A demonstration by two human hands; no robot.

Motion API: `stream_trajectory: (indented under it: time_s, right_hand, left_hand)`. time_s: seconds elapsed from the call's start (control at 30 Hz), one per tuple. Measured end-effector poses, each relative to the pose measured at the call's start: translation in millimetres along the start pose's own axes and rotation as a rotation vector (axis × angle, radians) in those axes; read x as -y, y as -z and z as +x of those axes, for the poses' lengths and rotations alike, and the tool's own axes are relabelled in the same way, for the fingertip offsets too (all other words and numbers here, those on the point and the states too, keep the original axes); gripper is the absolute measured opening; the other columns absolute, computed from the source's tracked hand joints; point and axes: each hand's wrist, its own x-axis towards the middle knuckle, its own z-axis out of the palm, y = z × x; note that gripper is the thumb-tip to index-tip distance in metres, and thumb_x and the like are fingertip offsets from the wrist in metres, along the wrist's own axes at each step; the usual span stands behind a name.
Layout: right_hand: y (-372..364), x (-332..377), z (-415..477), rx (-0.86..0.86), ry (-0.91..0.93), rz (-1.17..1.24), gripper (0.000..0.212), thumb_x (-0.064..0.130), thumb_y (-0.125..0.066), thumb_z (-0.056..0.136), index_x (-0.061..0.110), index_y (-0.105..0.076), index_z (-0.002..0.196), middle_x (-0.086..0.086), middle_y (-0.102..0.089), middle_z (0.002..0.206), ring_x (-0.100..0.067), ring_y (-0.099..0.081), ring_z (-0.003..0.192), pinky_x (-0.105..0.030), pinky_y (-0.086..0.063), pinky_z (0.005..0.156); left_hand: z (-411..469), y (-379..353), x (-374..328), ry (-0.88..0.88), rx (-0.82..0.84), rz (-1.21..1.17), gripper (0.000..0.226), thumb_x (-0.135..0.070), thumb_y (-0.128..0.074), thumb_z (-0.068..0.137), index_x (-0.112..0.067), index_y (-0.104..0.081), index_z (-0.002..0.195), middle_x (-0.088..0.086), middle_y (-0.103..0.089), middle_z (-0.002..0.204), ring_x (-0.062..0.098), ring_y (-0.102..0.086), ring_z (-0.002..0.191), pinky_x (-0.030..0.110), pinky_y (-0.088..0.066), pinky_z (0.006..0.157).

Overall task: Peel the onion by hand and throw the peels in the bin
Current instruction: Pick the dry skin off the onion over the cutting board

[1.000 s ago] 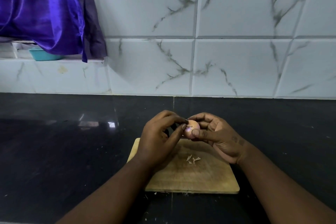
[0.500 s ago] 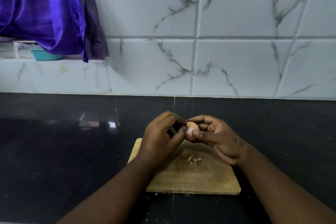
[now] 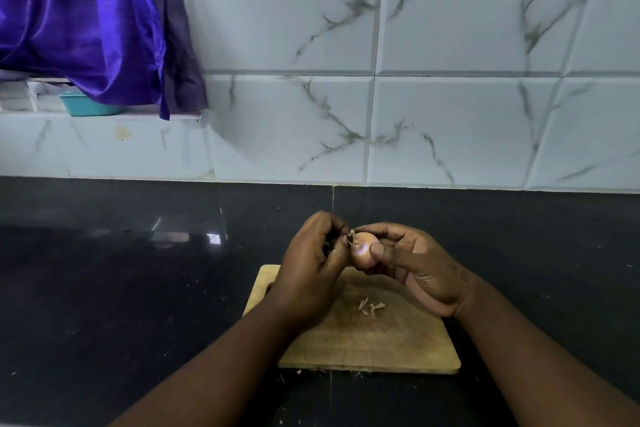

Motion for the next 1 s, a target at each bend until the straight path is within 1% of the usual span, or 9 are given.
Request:
stream_trajectory:
  time_s: [0.1, 0.13, 0.23, 0.37, 0.47, 0.67, 0.77, 0.9, 1.0]
  right_hand:
    - [2.0, -0.7, 0.9, -0.013, -0.019, 0.061, 0.042, 0.018, -0.074, 0.090, 0.000, -0.069, 0.127, -0.036, -0.064, 0.130, -0.041, -0.063, 0.113, -0.051, -0.050, 0.100]
    - [2.0, -0.9, 1.2, -0.026, -0.019, 0.063, 0.040, 0.020, -0.073, 0.091, 0.000, -0.070, 0.126, -0.037, -0.064, 0.129, -0.041, -0.061, 0.111, -0.051, -0.048, 0.100]
    - [0.3, -0.7, 1.1, -0.063, -0.021, 0.057, 0.033, 0.020, -0.067, 0.091, 0.005, -0.075, 0.119, -0.025, -0.072, 0.115, -0.028, -0.067, 0.097, -0.039, -0.055, 0.086]
    - [-0.7, 0.3, 0.8, -0.065, 0.002, 0.077, 0.023, 0.018, -0.073, 0.092, 0.010, -0.079, 0.113, -0.016, -0.076, 0.108, -0.022, -0.070, 0.093, -0.036, -0.056, 0.085]
    - [2.4, -0.4, 1.1, -0.067, 0.027, 0.040, 0.030, 0.011, -0.077, 0.089, 0.005, -0.074, 0.118, -0.018, -0.076, 0.112, -0.025, -0.073, 0.097, -0.032, -0.063, 0.084]
    - [5.4, -0.1, 0.8, -0.065, 0.054, -0.045, 0.049, 0.008, -0.084, 0.076, 0.005, -0.069, 0.122, -0.019, -0.073, 0.122, -0.031, -0.071, 0.110, -0.037, -0.062, 0.092]
    - [4.5, -0.9, 0.3, -0.086, 0.066, -0.090, 0.048, 0.002, -0.082, 0.076, 0.004, -0.068, 0.122, -0.021, -0.073, 0.123, -0.032, -0.070, 0.112, -0.043, -0.058, 0.099]
    - [2.6, -1.5, 0.2, -0.077, 0.076, -0.115, 0.053, 0.003, -0.090, 0.072, 0.007, -0.069, 0.120, -0.021, -0.072, 0.124, -0.034, -0.070, 0.114, -0.048, -0.055, 0.104]
    - [3.6, -0.3, 0.5, -0.071, 0.080, -0.101, 0.052, 0.003, -0.087, 0.072, 0.007, -0.070, 0.120, -0.021, -0.072, 0.124, -0.033, -0.071, 0.113, -0.044, -0.058, 0.100]
  left_hand:
    - [0.2, 0.8, 2.3, 0.009, 0.014, -0.072, 0.016, -0.009, -0.057, 0.107, -0.022, -0.064, 0.099, -0.004, -0.064, 0.098, 0.020, -0.064, 0.086, 0.044, -0.058, 0.072]
    - [0.0, 0.6, 1.8, 0.001, 0.013, -0.088, 0.015, -0.011, -0.057, 0.108, -0.021, -0.064, 0.100, -0.003, -0.065, 0.099, 0.021, -0.065, 0.087, 0.045, -0.058, 0.072]
    - [-0.9, 0.2, 0.2, -0.044, 0.009, -0.147, 0.010, -0.023, -0.057, 0.107, -0.022, -0.066, 0.105, -0.002, -0.067, 0.101, 0.022, -0.066, 0.090, 0.048, -0.058, 0.072]
    - [-0.4, 1.2, -0.8, -0.090, 0.001, -0.053, 0.010, -0.023, -0.075, 0.097, -0.024, -0.068, 0.104, -0.008, -0.067, 0.103, 0.019, -0.066, 0.093, 0.041, -0.059, 0.076]
    - [0.2, 1.6, -0.3, -0.099, -0.023, -0.040, 0.011, -0.016, -0.078, 0.095, -0.021, -0.070, 0.099, -0.007, -0.068, 0.101, 0.019, -0.067, 0.093, 0.039, -0.059, 0.076]
    - [0.3, 2.2, 3.9, -0.010, -0.035, -0.102, 0.011, -0.011, -0.076, 0.096, -0.021, -0.073, 0.098, -0.006, -0.071, 0.100, 0.018, -0.069, 0.096, 0.048, -0.063, 0.076]
    - [1.4, 2.2, 3.7, -0.019, -0.047, -0.038, 0.011, -0.010, -0.075, 0.096, -0.021, -0.072, 0.097, -0.008, -0.071, 0.097, 0.015, -0.068, 0.092, 0.040, -0.062, 0.073]
    - [0.2, 0.3, 1.3, -0.005, -0.042, 0.112, 0.015, -0.013, -0.068, 0.100, -0.027, -0.065, 0.096, -0.011, -0.065, 0.095, 0.009, -0.063, 0.087, 0.020, -0.051, 0.068]
    - [-0.1, -0.6, 1.4, 0.048, -0.024, 0.101, 0.014, -0.016, -0.061, 0.104, -0.029, -0.060, 0.097, -0.010, -0.063, 0.096, 0.010, -0.060, 0.086, 0.030, -0.055, 0.070]
